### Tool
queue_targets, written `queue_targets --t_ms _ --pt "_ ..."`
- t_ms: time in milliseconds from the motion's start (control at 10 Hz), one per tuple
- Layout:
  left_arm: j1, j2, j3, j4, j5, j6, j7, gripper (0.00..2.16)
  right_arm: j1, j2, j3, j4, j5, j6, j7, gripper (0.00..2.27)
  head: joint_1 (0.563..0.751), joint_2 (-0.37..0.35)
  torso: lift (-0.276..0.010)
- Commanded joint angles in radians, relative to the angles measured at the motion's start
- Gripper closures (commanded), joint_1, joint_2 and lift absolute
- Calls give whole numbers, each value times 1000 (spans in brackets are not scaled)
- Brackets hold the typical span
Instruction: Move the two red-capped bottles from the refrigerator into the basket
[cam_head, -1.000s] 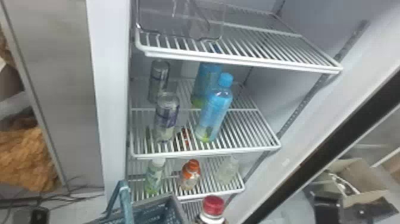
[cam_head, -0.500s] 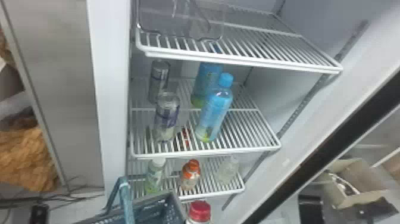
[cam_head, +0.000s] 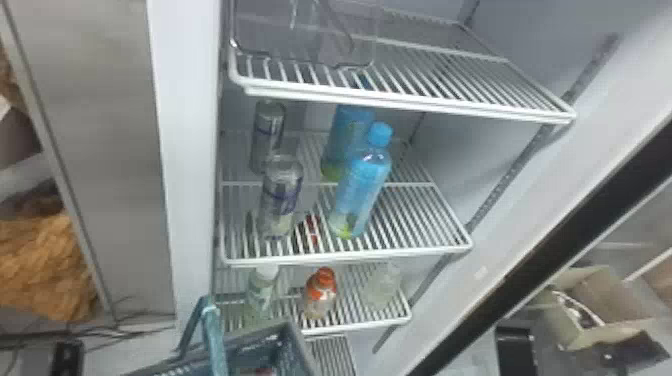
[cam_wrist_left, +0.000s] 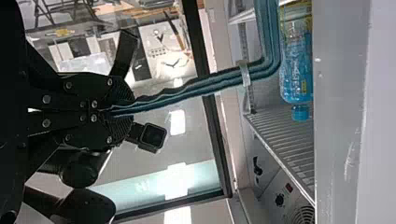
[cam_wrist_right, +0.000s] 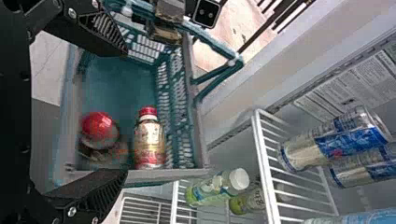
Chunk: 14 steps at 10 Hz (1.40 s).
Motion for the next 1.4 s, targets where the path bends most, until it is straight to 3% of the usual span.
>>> queue_targets --t_ms 0,200,900,1300 --pt "3 0 2 0 2 0 0 1202 15 7 -25 24 11 -123 0 134 695 -350 0" --pt "6 0 8 0 2 0 0 1202 49 29 -66 120 13 -390 9 136 695 -350 0" --pt "15 0 10 0 8 0 0 1202 135 63 -70 314 41 -874 14 133 695 -350 0" --pt "18 -3 12 0 14 -3 -2 1202 147 63 -49 446 39 -1156 11 133 695 -350 0"
